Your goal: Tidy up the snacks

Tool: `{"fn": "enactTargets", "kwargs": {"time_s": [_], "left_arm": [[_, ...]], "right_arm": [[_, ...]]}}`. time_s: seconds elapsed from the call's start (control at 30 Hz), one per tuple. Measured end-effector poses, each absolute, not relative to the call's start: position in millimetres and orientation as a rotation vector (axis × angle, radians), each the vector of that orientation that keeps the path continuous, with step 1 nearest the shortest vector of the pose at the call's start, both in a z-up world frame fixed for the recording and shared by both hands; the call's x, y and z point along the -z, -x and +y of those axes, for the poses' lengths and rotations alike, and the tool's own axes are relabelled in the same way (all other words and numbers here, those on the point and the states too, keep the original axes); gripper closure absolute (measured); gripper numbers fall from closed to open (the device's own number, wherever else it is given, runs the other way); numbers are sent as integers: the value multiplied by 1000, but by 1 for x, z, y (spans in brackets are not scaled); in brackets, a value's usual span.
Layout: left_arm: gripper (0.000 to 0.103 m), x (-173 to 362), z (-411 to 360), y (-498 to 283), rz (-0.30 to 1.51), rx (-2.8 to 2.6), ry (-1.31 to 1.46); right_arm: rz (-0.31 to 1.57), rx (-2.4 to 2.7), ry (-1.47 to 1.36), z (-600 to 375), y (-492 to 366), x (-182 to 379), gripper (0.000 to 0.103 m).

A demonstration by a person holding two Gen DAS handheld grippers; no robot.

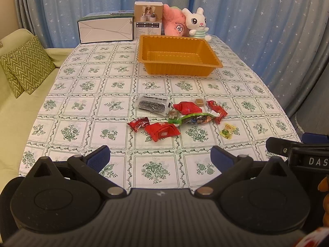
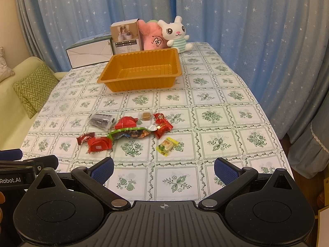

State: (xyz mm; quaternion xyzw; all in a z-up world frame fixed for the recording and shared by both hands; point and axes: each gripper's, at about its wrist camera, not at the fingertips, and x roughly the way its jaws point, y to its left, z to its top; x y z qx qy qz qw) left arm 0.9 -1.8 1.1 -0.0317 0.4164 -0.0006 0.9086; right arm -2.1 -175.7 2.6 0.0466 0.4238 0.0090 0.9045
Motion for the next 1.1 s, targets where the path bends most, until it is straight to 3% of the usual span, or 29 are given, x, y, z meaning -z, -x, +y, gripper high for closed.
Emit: {"fn": "enactTargets", "kwargs": {"time_s": [1.1], "left_arm": [[0, 10, 11, -14, 866, 25, 118]], "right_arm": [[858, 35, -127, -189, -9, 5, 0]]}}
